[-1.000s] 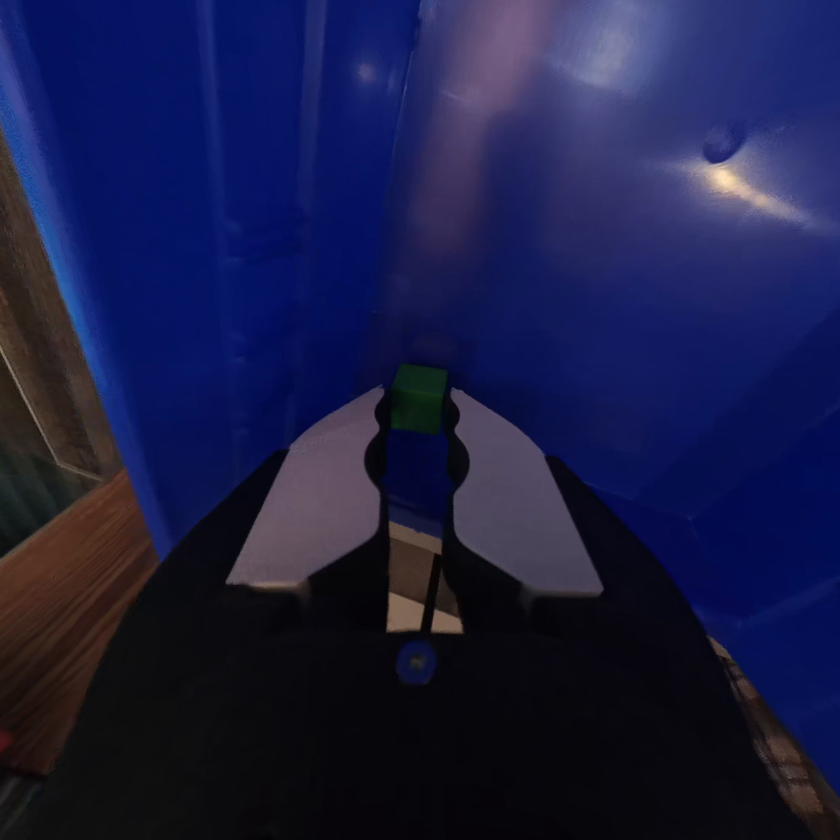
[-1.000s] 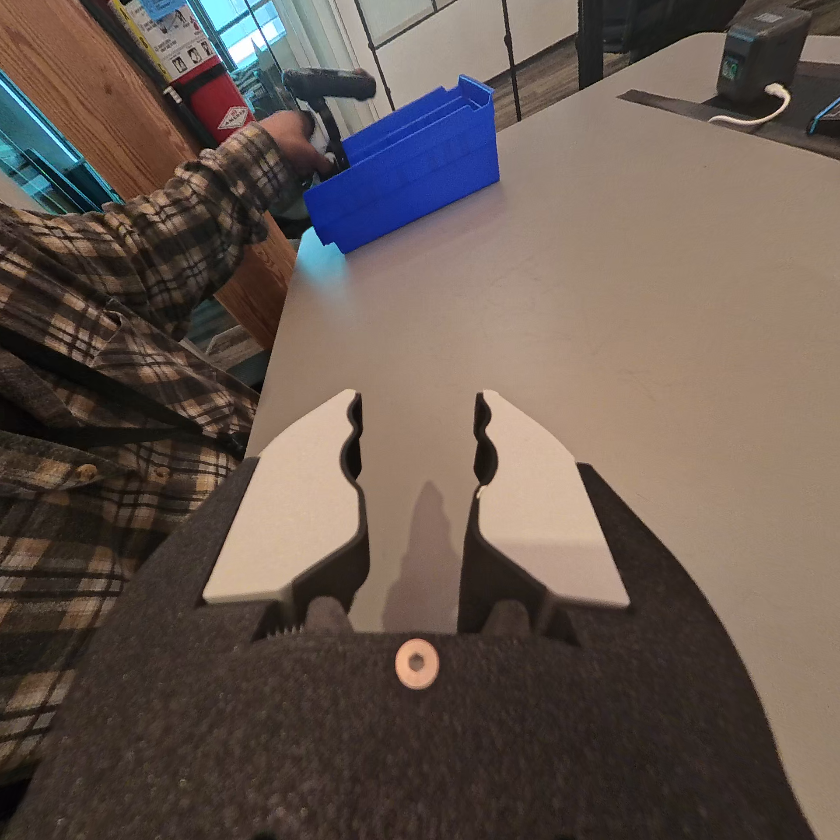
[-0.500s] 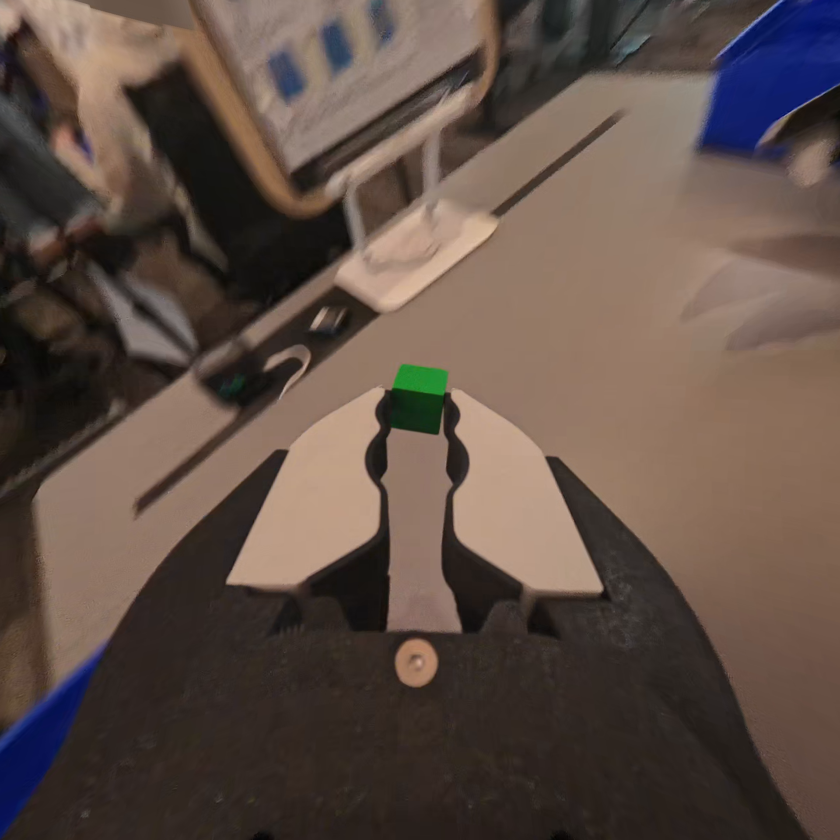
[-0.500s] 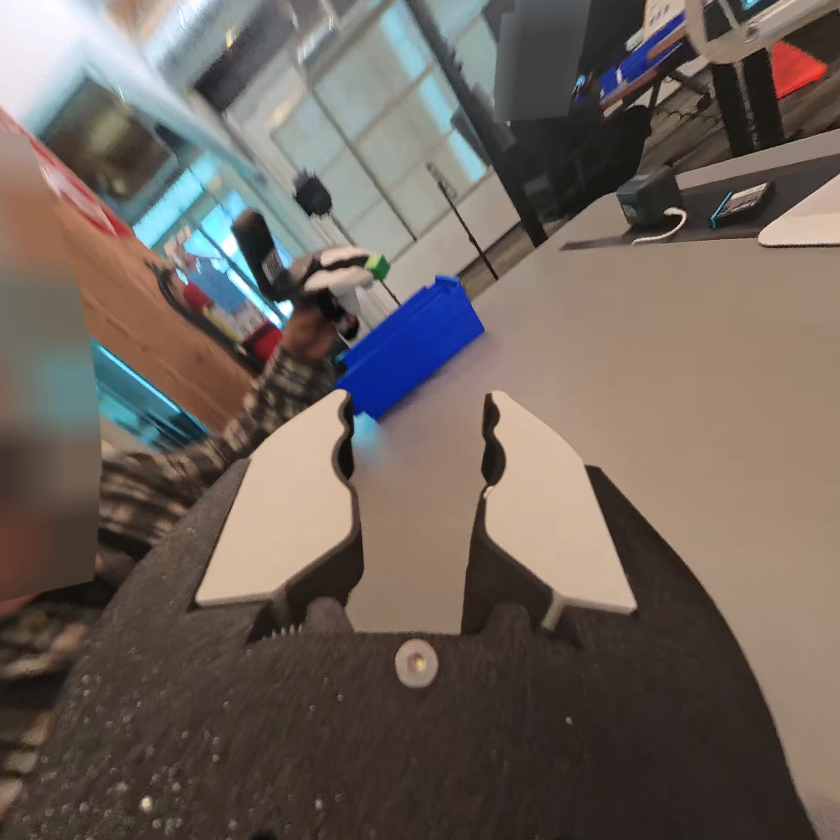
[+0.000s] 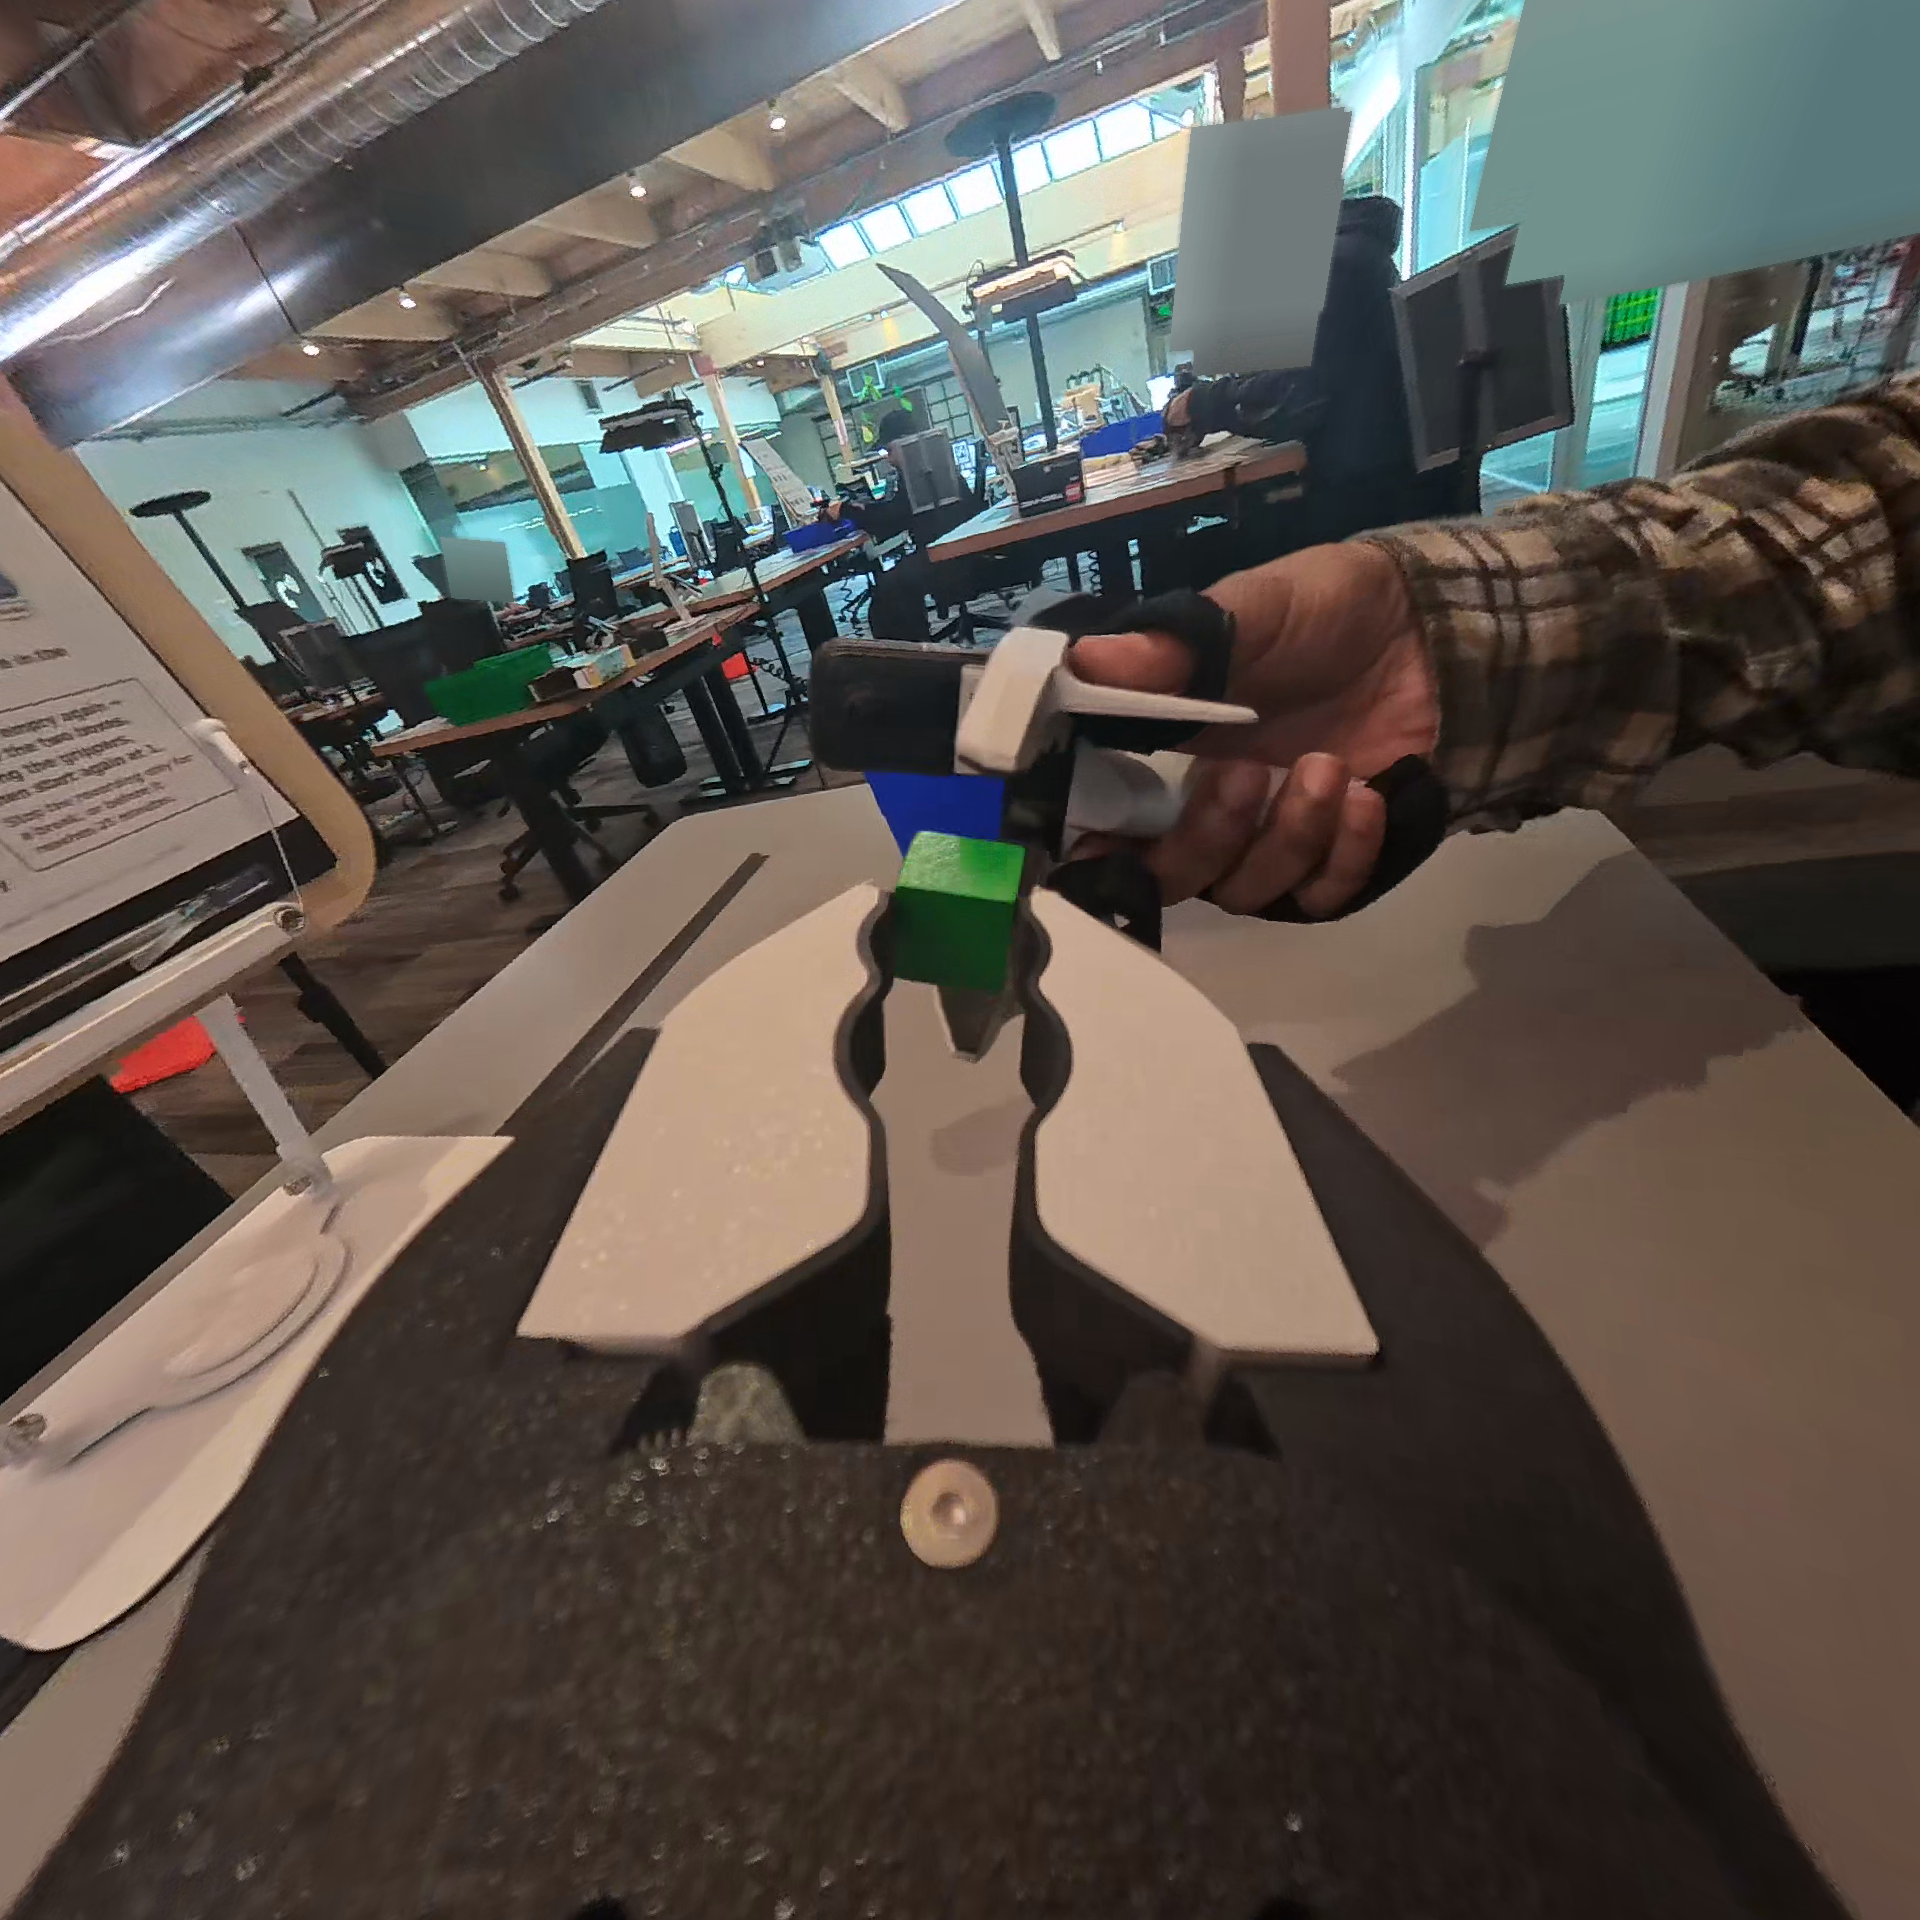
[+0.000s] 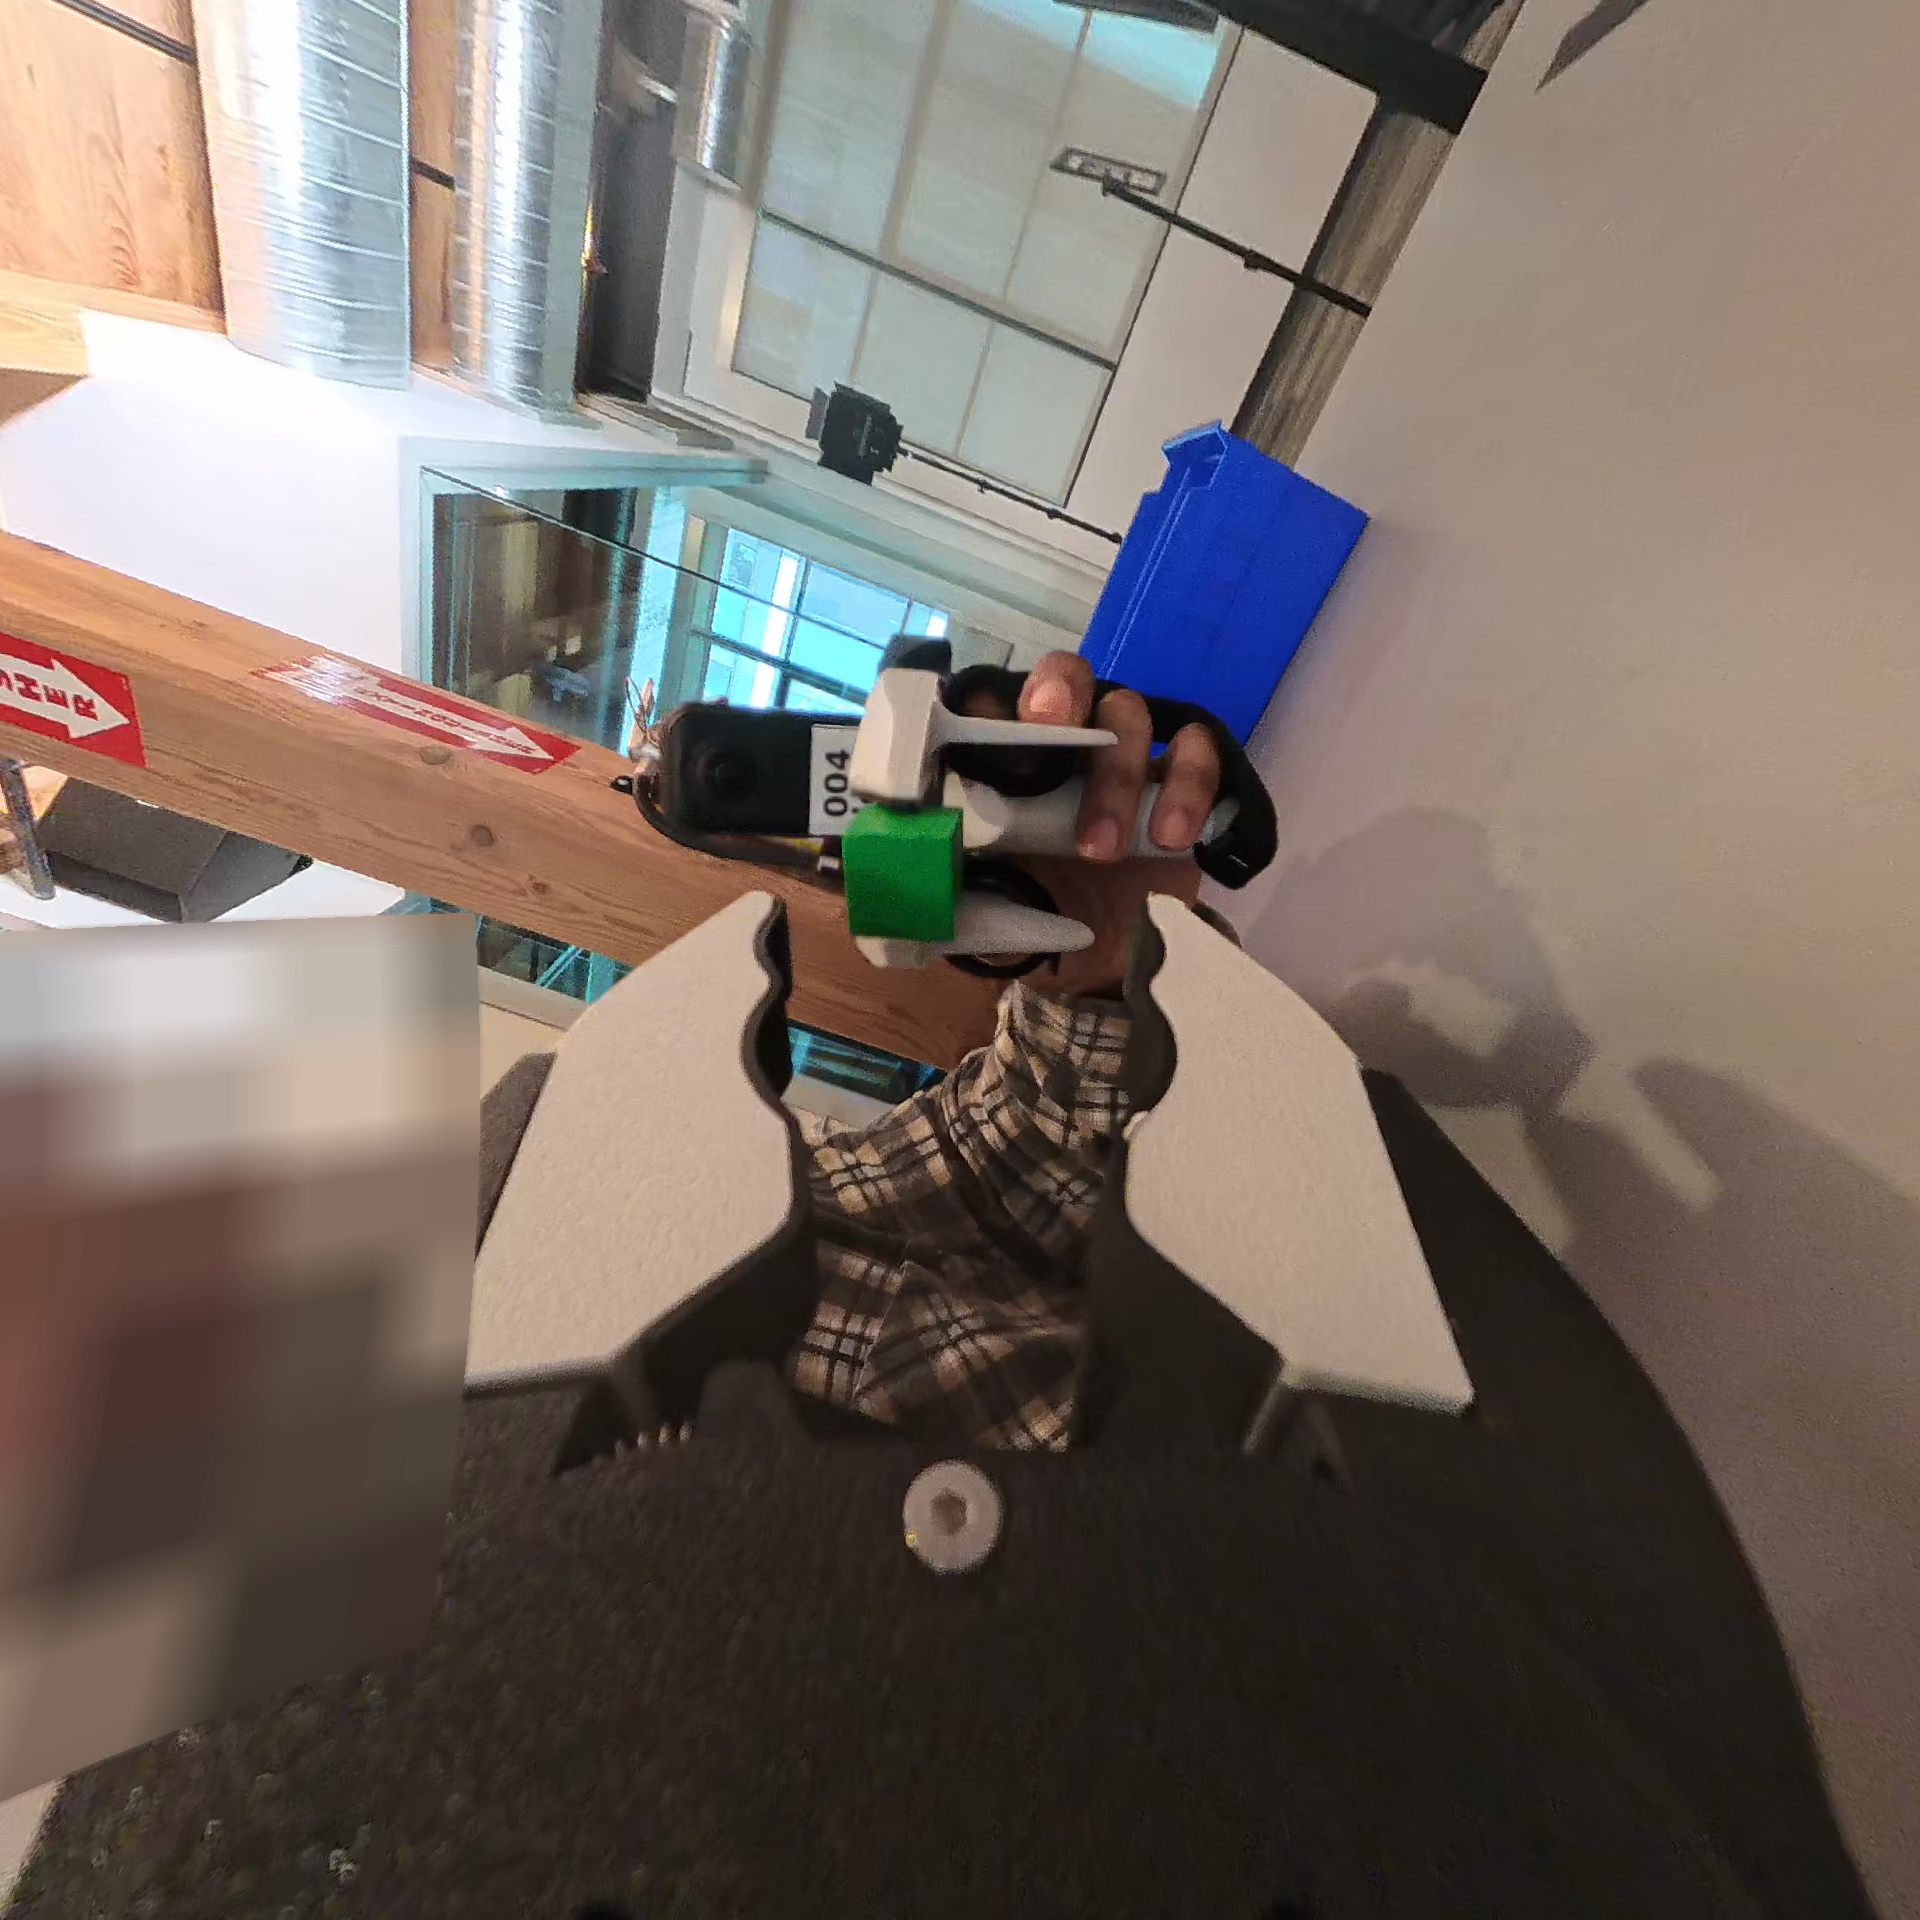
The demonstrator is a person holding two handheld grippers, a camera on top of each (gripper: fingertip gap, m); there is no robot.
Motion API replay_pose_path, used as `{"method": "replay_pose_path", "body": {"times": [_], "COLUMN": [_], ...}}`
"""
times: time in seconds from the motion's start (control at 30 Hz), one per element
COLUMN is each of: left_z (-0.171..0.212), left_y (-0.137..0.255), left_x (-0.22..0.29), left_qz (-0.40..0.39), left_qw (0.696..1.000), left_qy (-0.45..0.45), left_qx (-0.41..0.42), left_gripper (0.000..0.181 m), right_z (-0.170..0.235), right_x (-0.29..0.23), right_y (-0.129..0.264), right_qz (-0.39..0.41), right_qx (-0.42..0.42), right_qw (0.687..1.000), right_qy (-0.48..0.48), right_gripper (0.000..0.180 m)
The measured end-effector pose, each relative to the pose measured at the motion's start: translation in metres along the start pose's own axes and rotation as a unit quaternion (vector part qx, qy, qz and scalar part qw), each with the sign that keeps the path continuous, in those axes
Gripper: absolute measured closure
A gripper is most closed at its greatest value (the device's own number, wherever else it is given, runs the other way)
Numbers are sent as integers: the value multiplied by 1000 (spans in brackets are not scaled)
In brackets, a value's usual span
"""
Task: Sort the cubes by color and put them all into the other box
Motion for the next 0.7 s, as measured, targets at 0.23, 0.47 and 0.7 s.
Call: {"method": "replay_pose_path", "body": {"times": [0.23, 0.47, 0.7], "left_z": [0, 5, 19], "left_y": [-1, -1, -12], "left_x": [6, 11, 17], "left_qz": [-1, 38, 52], "left_qw": [1000, 996, 992], "left_qy": [-7, 81, 114], "left_qx": [-3, 10, -15], "left_gripper": [160, 119, 103], "right_z": [0, -15, -31], "right_x": [-3, -42, -94], "right_y": [-17, 53, 269], "right_qz": [-50, 89, 500], "right_qx": [-26, -41, -12], "right_qw": [998, 992, 848], "right_qy": [-19, 84, 177], "right_gripper": [158, 158, 158]}}
Point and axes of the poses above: each gripper's, where its closed fingertips meet, y back along the fingers, z out of its underside, x = y × z across the jaws, the point moved 8 cm from there along y, back along the fingers, and after that the axes turned 5 degrees about y, right-handed, at the moved point
